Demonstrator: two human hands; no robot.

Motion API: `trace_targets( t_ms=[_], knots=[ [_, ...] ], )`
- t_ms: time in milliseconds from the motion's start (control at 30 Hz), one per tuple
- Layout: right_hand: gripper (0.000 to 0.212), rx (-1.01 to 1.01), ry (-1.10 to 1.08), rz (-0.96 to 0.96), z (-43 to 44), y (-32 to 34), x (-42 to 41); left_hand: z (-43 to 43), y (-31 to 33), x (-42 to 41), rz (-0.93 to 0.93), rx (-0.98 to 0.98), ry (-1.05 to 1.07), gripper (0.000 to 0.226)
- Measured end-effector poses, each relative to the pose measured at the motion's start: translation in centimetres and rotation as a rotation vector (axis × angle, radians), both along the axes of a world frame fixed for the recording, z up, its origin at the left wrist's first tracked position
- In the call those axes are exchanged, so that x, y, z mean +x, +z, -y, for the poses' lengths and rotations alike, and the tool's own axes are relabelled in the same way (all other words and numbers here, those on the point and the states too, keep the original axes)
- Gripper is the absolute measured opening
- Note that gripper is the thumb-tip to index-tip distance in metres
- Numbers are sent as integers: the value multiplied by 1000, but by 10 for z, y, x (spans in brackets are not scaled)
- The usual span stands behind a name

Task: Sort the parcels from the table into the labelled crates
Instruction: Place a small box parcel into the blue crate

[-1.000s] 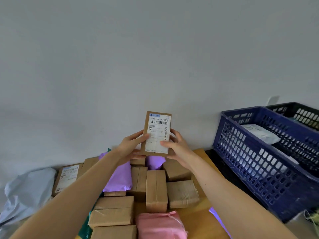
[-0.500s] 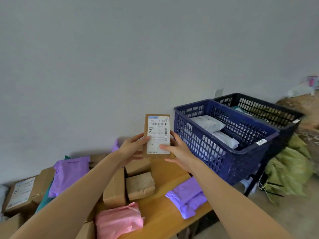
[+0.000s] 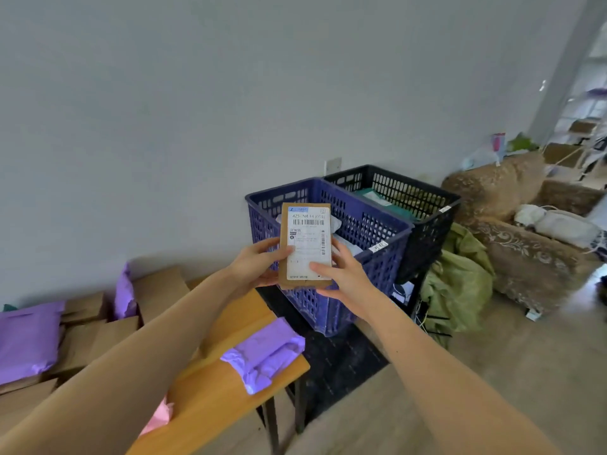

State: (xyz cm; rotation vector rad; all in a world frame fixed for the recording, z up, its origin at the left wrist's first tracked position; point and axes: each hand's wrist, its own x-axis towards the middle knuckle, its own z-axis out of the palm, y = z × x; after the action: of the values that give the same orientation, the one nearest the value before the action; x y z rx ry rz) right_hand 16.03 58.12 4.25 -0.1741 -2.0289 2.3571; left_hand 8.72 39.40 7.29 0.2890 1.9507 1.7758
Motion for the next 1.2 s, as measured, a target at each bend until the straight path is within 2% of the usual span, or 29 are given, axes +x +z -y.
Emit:
trace_targets(
  t_ms=[167,333,500,667,900,1200],
  knots=[
    [69,11,-99,-16,-57,5,12,-64,9,1,-12,22,-58,58],
    [57,3,-142,-16,-96,5,8,-105,14,-9,-41,11,-120,61],
    [55,28,-186,9,-140,9,-16,-149,19,-38,-93,-8,-193,64],
    [47,114,-253,75,-179,19,-55,-184,19,-76,-62,15,-193,68],
    [59,169,-159,121,-222,31,-128,-221,16,-147,-18,32,-157,75],
    [54,275,-8,359,-263,-4,-212,-250,-25,-213,87,-49,-128,79]
  ],
)
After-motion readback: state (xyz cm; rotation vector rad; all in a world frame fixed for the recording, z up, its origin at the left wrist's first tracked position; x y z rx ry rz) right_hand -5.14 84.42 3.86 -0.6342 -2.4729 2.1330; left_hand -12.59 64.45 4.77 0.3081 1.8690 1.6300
